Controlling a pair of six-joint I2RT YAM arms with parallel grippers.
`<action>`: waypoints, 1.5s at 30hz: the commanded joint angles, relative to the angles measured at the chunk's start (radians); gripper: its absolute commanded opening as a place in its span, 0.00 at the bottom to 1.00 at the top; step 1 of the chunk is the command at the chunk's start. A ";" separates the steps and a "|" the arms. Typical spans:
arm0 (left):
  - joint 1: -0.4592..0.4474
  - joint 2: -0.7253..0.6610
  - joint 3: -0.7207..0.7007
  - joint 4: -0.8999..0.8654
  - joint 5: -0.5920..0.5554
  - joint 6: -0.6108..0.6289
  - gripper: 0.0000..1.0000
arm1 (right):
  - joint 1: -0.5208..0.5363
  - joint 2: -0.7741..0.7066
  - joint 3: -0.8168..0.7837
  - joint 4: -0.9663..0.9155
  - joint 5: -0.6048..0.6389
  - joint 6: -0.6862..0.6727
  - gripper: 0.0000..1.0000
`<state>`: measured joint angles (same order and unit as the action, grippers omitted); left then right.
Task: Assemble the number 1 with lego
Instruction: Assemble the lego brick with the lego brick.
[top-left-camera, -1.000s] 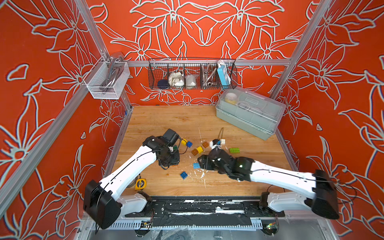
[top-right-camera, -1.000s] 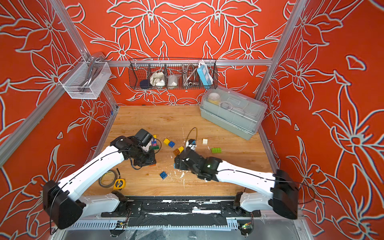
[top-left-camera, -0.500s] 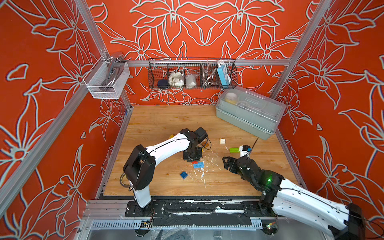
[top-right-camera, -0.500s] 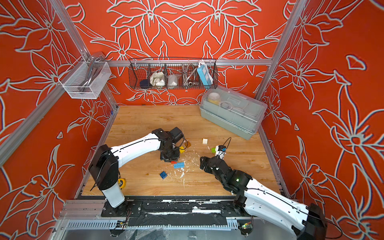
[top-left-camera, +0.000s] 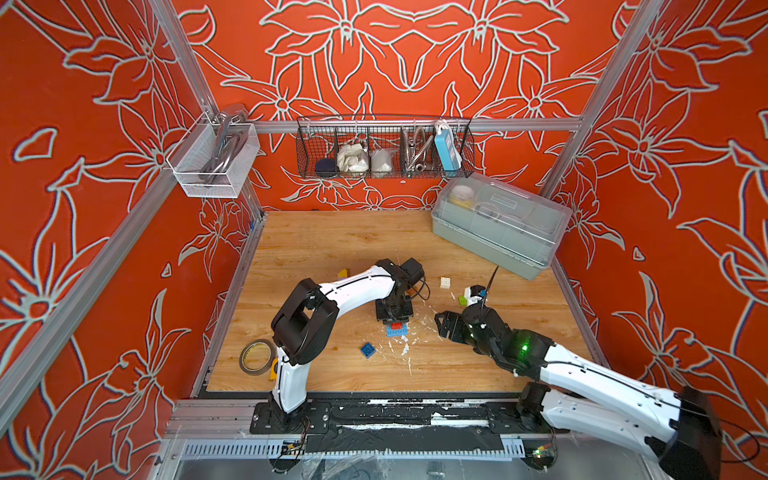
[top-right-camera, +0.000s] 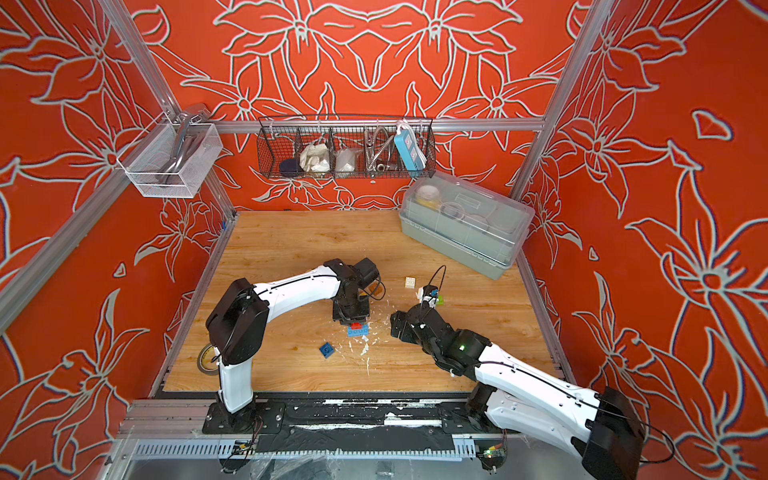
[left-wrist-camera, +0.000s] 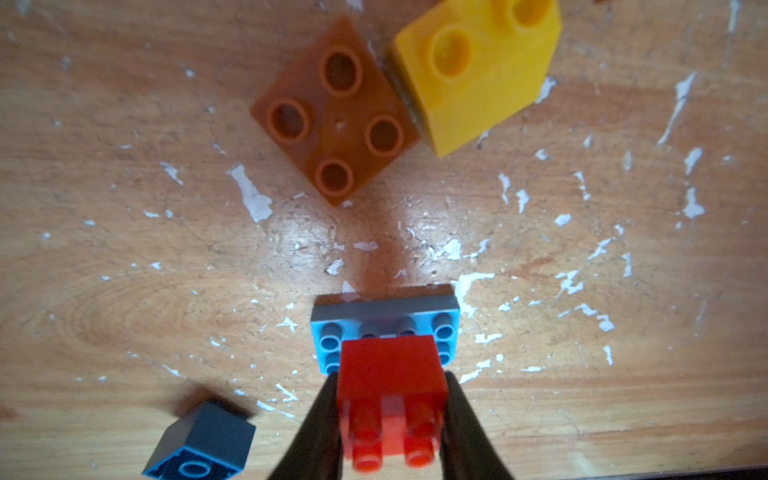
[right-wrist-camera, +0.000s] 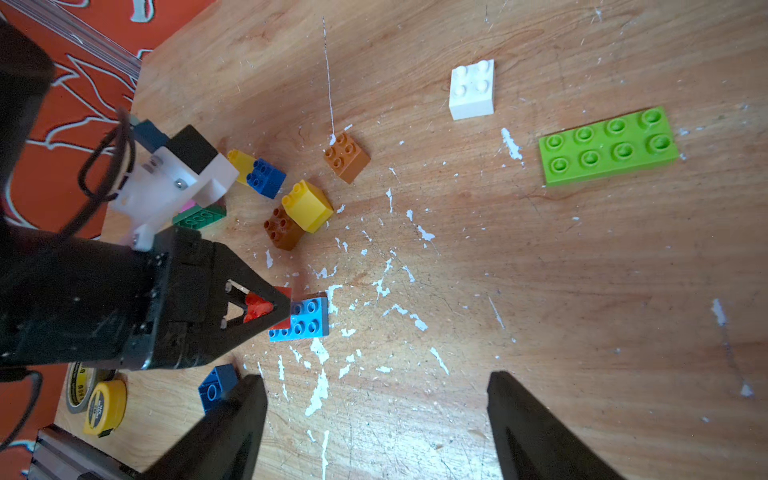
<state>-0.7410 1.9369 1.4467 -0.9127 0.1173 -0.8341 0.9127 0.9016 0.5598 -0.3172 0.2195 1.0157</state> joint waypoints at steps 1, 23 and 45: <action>-0.009 0.019 0.011 -0.006 0.000 -0.006 0.10 | -0.007 0.002 0.003 0.012 -0.009 -0.012 0.88; -0.011 0.000 -0.075 0.060 0.001 -0.056 0.08 | -0.011 0.019 0.007 0.015 -0.016 -0.014 0.88; -0.012 -0.007 -0.104 0.075 -0.068 -0.007 0.08 | -0.011 0.015 0.004 0.015 -0.017 -0.012 0.88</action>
<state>-0.7483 1.9259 1.3663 -0.8310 0.1101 -0.8677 0.9081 0.9165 0.5598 -0.3061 0.2035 1.0119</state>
